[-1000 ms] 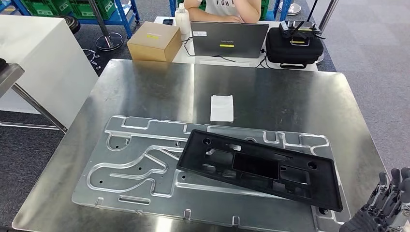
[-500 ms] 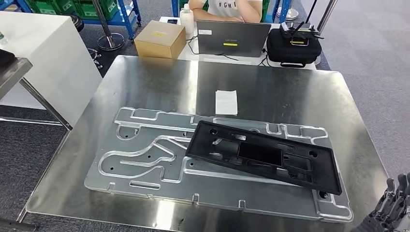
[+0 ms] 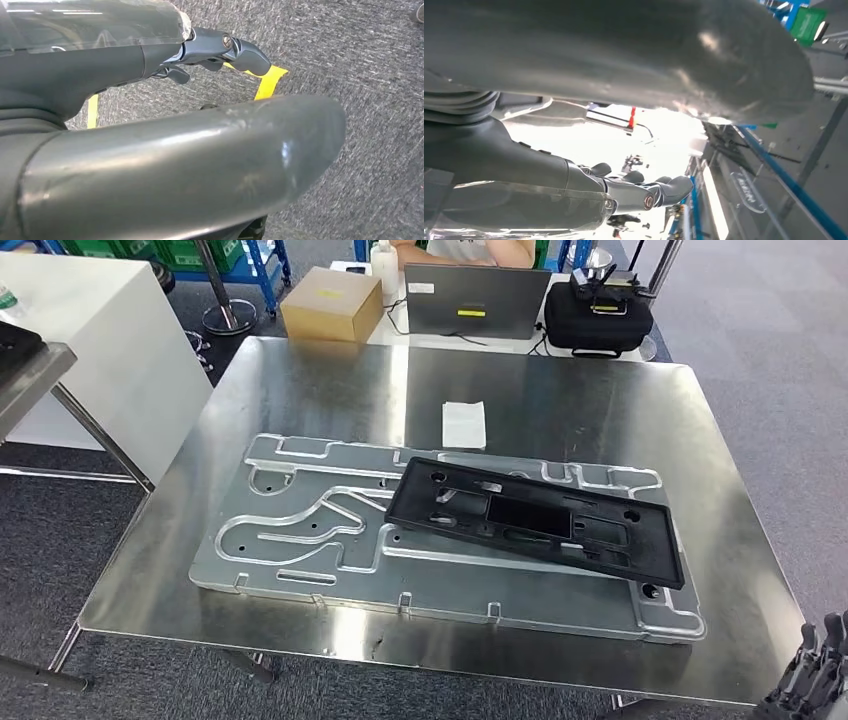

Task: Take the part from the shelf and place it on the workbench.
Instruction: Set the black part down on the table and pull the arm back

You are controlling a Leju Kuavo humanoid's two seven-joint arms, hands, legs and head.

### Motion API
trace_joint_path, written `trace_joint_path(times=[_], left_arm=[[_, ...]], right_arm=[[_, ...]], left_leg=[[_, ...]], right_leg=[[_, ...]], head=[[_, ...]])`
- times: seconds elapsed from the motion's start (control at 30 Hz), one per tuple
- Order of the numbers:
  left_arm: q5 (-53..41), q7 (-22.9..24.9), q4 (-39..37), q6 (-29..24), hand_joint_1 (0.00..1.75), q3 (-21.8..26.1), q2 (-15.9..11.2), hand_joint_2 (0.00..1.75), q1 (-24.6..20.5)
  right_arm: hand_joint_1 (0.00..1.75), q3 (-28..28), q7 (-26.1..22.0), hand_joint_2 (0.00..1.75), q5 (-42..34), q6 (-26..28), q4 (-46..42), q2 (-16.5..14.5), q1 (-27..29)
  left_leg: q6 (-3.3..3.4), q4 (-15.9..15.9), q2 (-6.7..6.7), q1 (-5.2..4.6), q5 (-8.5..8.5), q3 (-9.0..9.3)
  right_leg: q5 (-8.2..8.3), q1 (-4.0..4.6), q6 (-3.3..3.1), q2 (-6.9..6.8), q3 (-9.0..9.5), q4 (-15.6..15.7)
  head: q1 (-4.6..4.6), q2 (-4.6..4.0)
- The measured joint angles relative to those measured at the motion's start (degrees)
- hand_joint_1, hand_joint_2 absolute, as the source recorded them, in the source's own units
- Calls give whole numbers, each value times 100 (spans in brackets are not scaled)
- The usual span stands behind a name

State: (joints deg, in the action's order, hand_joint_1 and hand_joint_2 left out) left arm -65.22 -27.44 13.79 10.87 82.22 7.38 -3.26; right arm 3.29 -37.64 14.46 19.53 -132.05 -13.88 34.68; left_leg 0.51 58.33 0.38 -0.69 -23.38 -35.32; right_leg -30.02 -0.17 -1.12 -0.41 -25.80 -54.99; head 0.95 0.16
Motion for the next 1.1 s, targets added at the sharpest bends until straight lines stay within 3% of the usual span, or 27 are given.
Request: trace_joint_path(times=[0.07, 0.13, 0.17, 0.2, 0.23, 0.27, 0.3, 0.37, 0.4, 0.47, 0.5, 0.53, 0.63, 0.67, 0.7, 0.73, 0.8, 0.87, 0.9, 0.97, 1.0, 1.03, 1.1], left_arm=[[17, 3, 0, -7, 0, 30, -15, 0, 2], [29, 5, 0, -8, 0, 58, -17, 0, 3], [32, 7, 0, -9, 0, 70, -19, 0, 3], [34, 8, 0, -13, 0, 79, -19, 0, 2], [37, 9, 0, -17, 0, 85, -19, 0, 1], [38, 10, 0, -21, 0, 87, -20, 0, -2], [39, 10, 0, -26, 0, 89, -20, 0, -9], [39, 9, 0, -27, 0, 93, -20, 0, -17], [39, 9, 0, -27, 0, 96, -21, 0, -19], [39, 9, 0, -27, 0, 103, -23, 0, -15], [39, 11, 0, -27, 0, 106, -24, 0, -17], [39, 13, 0, -28, 0, 109, -25, 0, -17], [41, 15, 0, -33, 0, 114, -27, 0, -13], [42, 15, 0, -32, 0, 115, -27, 0, -13], [41, 15, 0, -30, 0, 116, -27, 0, -13], [41, 16, 0, -28, 0, 116, -27, 0, -13], [40, 16, -1, -26, 0, 118, -18, 0, -17], [40, 15, -2, -26, 0, 120, -3, 0, -21], [40, 15, -3, -25, 0, 120, 2, 0, -23], [41, 15, -2, -26, 0, 122, -3, 0, -14], [41, 15, -2, -27, 0, 123, -8, 0, -10], [41, 16, -2, -28, 0, 125, -11, 0, -5], [41, 17, -2, -30, 0, 126, -16, 0, 1]], right_arm=[[0, 147, 1, 0, -74, -141, 31, -162, 21], [0, 317, 0, 0, -196, -138, 106, -299, 51], [0, 400, -1, 0, -270, -84, 167, -346, 66], [0, 475, -1, 0, -345, -14, 237, -380, 83], [0, 544, 0, 0, -408, 52, 311, -409, 101], [0, 600, 0, 0, -452, 108, 374, -433, 118], [0, 647, 0, 0, -479, 146, 425, -453, 133], [0, 718, -1, 0, -502, 177, 499, -486, 151], [0, 742, -2, 0, -506, 179, 525, -498, 157], [0, 784, -2, 0, -514, 180, 570, -516, 172], [0, 803, -2, 0, -518, 180, 590, -521, 180], [0, 818, -2, 0, -521, 180, 608, -525, 190], [0, 842, -2, 0, -526, 180, 656, -527, 204], [0, 846, -2, 0, -526, 180, 673, -527, 204], [0, 851, -2, 0, -526, 180, 690, -527, 204], [0, 856, -2, 0, -526, 180, 706, -527, 203], [0, 866, -2, 0, -526, 180, 726, -527, 202], [0, 873, -2, 0, -527, 180, 732, -528, 199], [0, 875, -2, 0, -527, 180, 735, -531, 199], [0, 883, -2, 0, -530, 180, 744, -538, 201], [0, 886, -2, 0, -532, 180, 748, -544, 203], [0, 888, -2, 0, -533, 180, 750, -551, 203], [0, 891, -2, 0, -534, 179, 754, -567, 203]], left_leg=[[-68, 419, -17, 33, -492, -142], [-138, 1127, -17, 88, -1005, -287], [-170, 1405, -17, 117, -1072, -297], [-201, 1530, -16, 146, -995, -231], [-230, 1459, -16, 175, -827, -72], [-259, 1195, -16, 202, -663, 181], [-287, 794, -21, 221, -618, 490], [-250, 86, -41, 211, -743, 946], [-203, -88, -51, 191, -822, 1025], [-70, -139, -39, 168, -769, 961], [-2, -141, -23, 165, -706, 905], [57, -151, -5, 165, -632, 834], [149, -148, 26, 128, -407, 557], [159, -139, 31, 106, -335, 463], [164, -130, 35, 82, -268, 374], [166, -119, 37, 58, -203, 290], [162, -104, 32, 16, -84, 152], [136, -92, 23, -15, 25, 75], [111, -94, 23, -15, 81, 56], [49, -111, 23, -7, 185, 23], [16, -81, 14, 0, 144, -15], [-16, 28, 3, 6, -8, -72], [-81, 561, -17, 39, -582, -238]], right_leg=[[147, -34, -51, -23, -145, 26], [270, -41, -56, -31, -329, -4], [331, -47, -40, -37, -432, -34], [387, -59, -17, -43, -540, -74], [438, -77, 12, -46, -652, -125], [480, -97, 48, -47, -761, -185], [514, -110, 87, -45, -858, -250], [583, -114, 179, -38, -984, -356], [627, -112, 226, -37, -1009, -374], [709, -130, 316, -31, -1029, -357], [637, -146, 348, -21, -1063, -389], [447, -155, 370, -10, -1119, -508], [-429, -147, 393, 11, -1358, -1445], [-539, -136, 388, 12, -1383, -1748], [-503, -123, 369, 14, -1333, -1904], [-364, -101, 333, 15, -1186, -1873], [-105, -25, 196, 20, -578, -1229], [-141, 53, 66, 14, 57, -343], [-197, 83, 31, 12, 217, -80], [-141, 78, -1, 5, 225, 68], [-65, 68, -38, -2, 170, 87], [18, 49, -77, -13, 99, 106], [175, 35, -124, -28, -84, 112]], head=[[-27, 0], [-50, 0], [-48, 0], [-49, -1], [-48, -1], [-49, -1], [-54, -1], [-54, 0], [-58, 1], [-70, 1], [-78, 1], [-74, 1], [-47, -1], [-44, 0], [-45, 0], [-45, 0], [-47, 0], [-49, 0], [-44, 0], [-36, 0], [-27, 0], [-37, 0], [-60, 1]])
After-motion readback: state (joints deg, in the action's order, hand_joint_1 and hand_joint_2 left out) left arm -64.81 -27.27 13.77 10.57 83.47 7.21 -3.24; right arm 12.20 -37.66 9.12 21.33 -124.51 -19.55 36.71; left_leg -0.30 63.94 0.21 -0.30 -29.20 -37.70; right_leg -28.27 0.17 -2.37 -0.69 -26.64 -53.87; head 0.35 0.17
